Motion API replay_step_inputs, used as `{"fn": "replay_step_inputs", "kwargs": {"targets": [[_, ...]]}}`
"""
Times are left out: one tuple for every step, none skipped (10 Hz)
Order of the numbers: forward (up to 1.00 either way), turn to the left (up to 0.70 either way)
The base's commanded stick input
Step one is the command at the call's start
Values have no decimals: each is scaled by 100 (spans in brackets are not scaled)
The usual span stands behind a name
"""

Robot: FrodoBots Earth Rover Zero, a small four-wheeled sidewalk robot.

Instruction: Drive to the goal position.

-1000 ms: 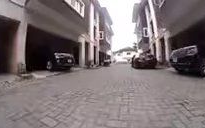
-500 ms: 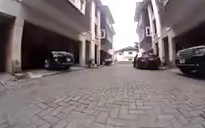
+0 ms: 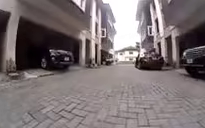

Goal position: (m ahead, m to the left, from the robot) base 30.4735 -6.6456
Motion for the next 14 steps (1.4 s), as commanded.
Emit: {"fn": "replay_step_inputs", "kwargs": {"targets": [[70,0],[70,0],[70,-3],[70,-12],[70,-30],[70,-16],[70,0],[70,0],[70,0],[70,0],[70,0],[70,0],[70,0],[70,0]]}}
